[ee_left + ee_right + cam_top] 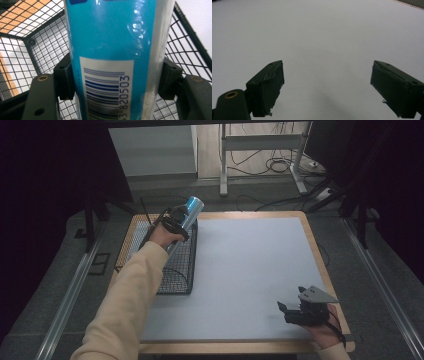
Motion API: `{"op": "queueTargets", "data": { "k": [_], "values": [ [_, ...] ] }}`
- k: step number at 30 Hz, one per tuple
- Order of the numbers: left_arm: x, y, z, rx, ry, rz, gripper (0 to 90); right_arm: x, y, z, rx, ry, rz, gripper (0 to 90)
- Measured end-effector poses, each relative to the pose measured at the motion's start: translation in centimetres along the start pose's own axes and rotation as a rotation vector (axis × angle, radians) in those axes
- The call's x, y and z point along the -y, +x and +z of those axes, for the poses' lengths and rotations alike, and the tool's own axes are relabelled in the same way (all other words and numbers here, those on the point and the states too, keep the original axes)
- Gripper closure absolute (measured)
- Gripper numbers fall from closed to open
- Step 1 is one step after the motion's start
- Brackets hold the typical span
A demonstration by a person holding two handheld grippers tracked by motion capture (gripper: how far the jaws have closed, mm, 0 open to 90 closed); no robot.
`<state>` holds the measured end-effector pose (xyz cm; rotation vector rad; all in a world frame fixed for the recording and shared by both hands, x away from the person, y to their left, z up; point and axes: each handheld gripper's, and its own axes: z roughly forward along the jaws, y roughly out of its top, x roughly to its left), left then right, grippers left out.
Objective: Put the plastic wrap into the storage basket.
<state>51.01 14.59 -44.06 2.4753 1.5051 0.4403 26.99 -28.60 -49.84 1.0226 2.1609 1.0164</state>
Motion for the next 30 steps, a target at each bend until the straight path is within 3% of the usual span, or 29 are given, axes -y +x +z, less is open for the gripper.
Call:
{"op": "queueTargets", "data": {
  "k": [9,14,16,18,21,24,28,29,30],
  "values": [
    [0.0,0.0,0.2,-0.011,0.005,0.006,30.8,0.2,-0.1,-0.4,0.011,-0.004,0.002,11.9],
    [0.0,-0.2,-1.6,0.009,-0.038,0.001,18.6,0.2,0.0,-0.4,0.013,-0.002,0.003,11.9],
    [0.5,-0.4,-3.0,0.031,-0.098,-0.008,15.0,0.2,0.0,-0.4,0.015,0.002,0.002,11.9],
    [0.8,-0.5,-3.6,0.042,-0.115,-0.011,13.5,0.1,0.1,-0.3,0.013,0.0,0.0,11.9],
    [1.9,-1.1,-5.1,0.065,-0.183,0.001,13.5,0.0,0.2,-0.3,0.012,0.0,-0.004,11.9],
    [3.3,-2.1,-6.6,0.031,-0.266,0.027,15.0,0.0,0.3,-0.4,0.011,-0.003,-0.006,11.9],
    [5.3,-3.3,-9.1,0.119,-0.344,0.053,15.1,-0.1,0.3,-0.5,0.012,-0.008,-0.004,11.9],
    [5.3,-3.3,-9.1,0.119,-0.344,0.053,15.1,-0.1,0.3,-0.5,0.012,-0.008,-0.004,11.9],
    [6.1,-3.9,-10.1,0.165,-0.376,0.068,15.2,-0.1,0.2,-0.6,0.012,-0.009,-0.003,11.9]
  ]
}}
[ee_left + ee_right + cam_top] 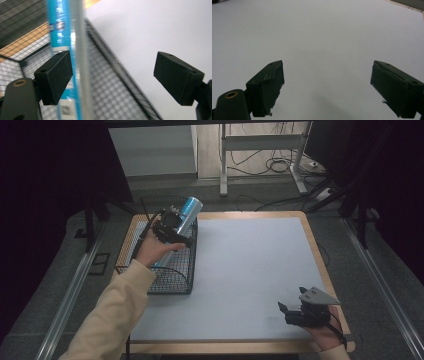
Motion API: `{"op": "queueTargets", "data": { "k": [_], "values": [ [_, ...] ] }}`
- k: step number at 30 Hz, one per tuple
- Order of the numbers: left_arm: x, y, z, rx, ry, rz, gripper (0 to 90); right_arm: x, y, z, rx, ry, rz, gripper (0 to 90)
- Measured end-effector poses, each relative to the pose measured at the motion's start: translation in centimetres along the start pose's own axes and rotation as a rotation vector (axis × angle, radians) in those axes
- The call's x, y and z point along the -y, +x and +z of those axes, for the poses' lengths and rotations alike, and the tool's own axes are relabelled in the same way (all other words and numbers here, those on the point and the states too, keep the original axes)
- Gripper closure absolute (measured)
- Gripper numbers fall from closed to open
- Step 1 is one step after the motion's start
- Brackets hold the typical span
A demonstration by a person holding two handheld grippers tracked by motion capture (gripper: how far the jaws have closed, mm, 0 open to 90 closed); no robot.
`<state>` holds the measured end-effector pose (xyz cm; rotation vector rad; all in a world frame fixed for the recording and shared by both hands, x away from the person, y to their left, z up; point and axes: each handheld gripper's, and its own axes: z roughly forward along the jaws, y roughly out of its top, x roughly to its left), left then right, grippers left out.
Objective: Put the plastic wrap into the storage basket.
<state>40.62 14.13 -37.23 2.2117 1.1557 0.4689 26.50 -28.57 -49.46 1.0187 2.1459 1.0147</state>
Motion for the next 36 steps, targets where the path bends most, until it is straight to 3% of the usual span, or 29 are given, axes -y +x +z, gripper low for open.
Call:
{"op": "queueTargets", "data": {
  "k": [3,5,6,7,10,11,12,14,15,19,24,29,36],
  "values": [
    [0.3,-1.0,-1.0,0.026,-0.028,0.014,15.4,0.0,0.0,0.0,-0.003,0.002,0.001,11.9],
    [0.7,-2.1,-1.9,0.049,-0.053,0.04,15.6,0.0,0.0,0.0,-0.004,0.003,0.001,11.9],
    [1.1,-3.4,-2.5,0.078,-0.075,0.061,15.6,0.0,0.0,0.0,-0.003,0.003,0.001,11.9],
    [1.1,-3.4,-2.5,0.078,-0.075,0.061,15.7,0.0,0.0,0.0,-0.003,0.003,0.001,11.9],
    [2.2,-5.7,-3.1,0.11,-0.091,0.108,15.6,0.0,0.1,0.0,-0.001,0.002,0.003,11.9],
    [2.6,-6.1,-3.1,0.123,-0.095,0.112,15.6,0.0,0.1,0.0,-0.002,0.003,0.003,11.9],
    [3.6,-7.4,-2.8,0.159,-0.102,0.12,15.7,0.0,0.0,0.0,-0.002,0.002,0.002,11.9],
    [4.0,-7.8,-2.7,0.171,-0.102,0.123,16.1,0.0,0.0,0.0,-0.002,0.003,0.001,11.9],
    [4.9,-8.7,-2.1,0.208,-0.085,0.13,16.0,0.0,0.0,0.0,-0.002,0.005,0.0,11.9],
    [6.5,-10.3,-1.2,0.248,-0.078,0.146,16.1,0.0,0.1,0.0,0.001,0.004,0.0,11.9],
    [8.0,-11.3,-0.2,0.26,-0.078,0.155,16.2,0.1,0.0,0.0,0.001,0.005,-0.002,11.9],
    [9.6,-12.0,1.0,0.28,-0.068,0.141,16.5,0.1,0.1,0.1,0.001,0.007,-0.001,11.9],
    [10.1,-11.9,1.7,0.289,-0.047,0.135,16.7,0.1,0.1,0.1,0.003,0.011,-0.001,11.9]
  ]
}}
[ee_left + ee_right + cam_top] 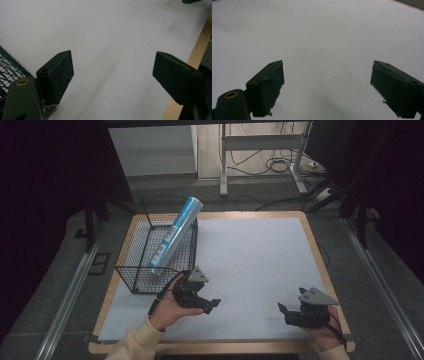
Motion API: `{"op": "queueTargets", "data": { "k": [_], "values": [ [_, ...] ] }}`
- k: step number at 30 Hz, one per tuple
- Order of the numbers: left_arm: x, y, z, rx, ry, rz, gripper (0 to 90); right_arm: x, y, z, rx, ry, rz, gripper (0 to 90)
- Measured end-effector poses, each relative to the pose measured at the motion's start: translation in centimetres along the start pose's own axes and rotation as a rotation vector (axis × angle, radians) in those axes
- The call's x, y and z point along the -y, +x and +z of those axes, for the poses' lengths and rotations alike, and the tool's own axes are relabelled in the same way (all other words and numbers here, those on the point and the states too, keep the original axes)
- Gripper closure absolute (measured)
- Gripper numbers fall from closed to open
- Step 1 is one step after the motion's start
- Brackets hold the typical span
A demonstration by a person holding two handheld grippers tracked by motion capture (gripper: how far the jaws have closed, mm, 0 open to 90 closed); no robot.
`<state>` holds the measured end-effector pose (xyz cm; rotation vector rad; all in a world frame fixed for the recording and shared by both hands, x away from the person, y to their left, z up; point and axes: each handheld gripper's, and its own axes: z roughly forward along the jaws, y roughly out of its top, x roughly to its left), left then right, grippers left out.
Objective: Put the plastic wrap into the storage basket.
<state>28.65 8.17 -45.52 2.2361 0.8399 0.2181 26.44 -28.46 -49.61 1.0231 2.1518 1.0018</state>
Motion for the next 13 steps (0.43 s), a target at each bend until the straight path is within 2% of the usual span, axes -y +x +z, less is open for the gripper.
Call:
{"op": "queueTargets", "data": {
  "k": [3,13],
  "values": [
    [0.03,0.07,-0.06,0.004,-0.01,-0.015,16.6,0.01,-0.01,0.01,0.0,0.0,0.0,11.9],
    [0.4,0.2,0.37,0.004,0.004,-0.019,16.2,-0.02,0.02,-0.03,0.004,-0.006,0.0,11.9]
  ]
}}
